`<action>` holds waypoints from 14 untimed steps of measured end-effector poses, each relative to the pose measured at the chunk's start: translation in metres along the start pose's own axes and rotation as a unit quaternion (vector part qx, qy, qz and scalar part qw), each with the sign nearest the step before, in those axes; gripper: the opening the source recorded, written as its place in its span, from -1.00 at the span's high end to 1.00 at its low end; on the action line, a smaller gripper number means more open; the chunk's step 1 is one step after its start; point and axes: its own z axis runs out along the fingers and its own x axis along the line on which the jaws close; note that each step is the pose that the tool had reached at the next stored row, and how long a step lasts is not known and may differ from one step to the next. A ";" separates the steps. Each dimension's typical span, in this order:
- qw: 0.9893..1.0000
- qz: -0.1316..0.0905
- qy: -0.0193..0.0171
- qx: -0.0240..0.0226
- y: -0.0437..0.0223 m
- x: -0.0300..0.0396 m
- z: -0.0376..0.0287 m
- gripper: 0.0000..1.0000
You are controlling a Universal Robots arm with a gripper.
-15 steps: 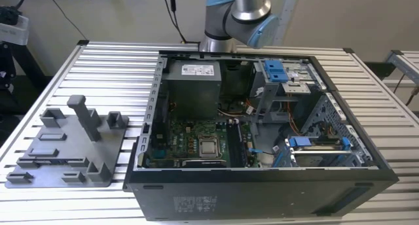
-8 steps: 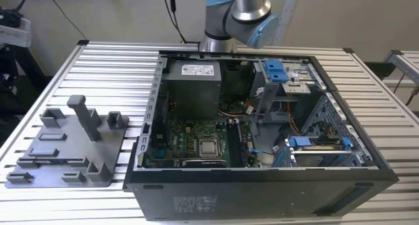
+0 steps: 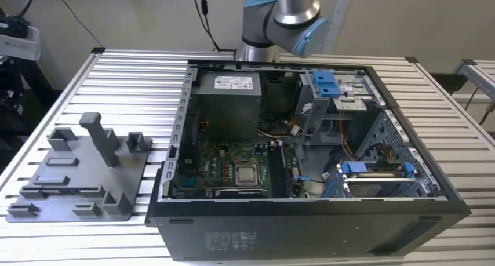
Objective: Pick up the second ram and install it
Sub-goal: 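Pick up the second ram and move it above second insertion slot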
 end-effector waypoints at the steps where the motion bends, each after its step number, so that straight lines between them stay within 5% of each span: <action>1: 1.000 -0.001 0.000 0.000 0.0000 0.0001 0.0011 0.16; 14: 1.000 -0.001 0.001 -0.001 -0.0001 0.0004 0.0080 0.16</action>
